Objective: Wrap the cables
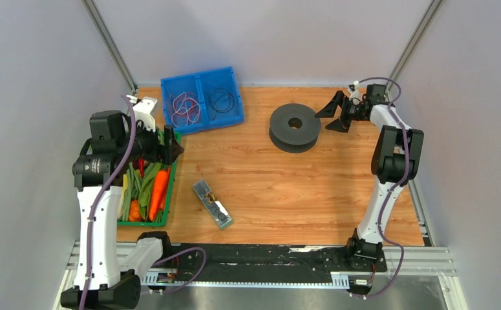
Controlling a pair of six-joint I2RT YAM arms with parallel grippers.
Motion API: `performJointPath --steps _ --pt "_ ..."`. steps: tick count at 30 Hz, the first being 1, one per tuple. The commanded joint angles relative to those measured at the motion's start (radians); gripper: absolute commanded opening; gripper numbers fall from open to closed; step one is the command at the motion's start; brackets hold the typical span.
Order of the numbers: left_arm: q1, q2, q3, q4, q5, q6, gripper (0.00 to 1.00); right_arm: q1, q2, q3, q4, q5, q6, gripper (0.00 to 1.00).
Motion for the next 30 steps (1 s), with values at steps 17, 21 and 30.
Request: performJointPath --steps 17,21,30 --pt "0.004 -0.007 -0.085 0.084 0.103 -0.022 0.85 0.041 0.144 -0.016 0.266 -0.223 0.2 0.49" --pt "0.002 -0.025 -0.103 0.094 0.099 -0.037 0.83 0.058 0.122 -0.086 0.278 -0.24 0.194 0.28" --pt "0.004 -0.044 -0.129 0.11 0.094 -0.052 0.79 0.121 0.003 -0.344 0.298 -0.315 0.156 0.0"
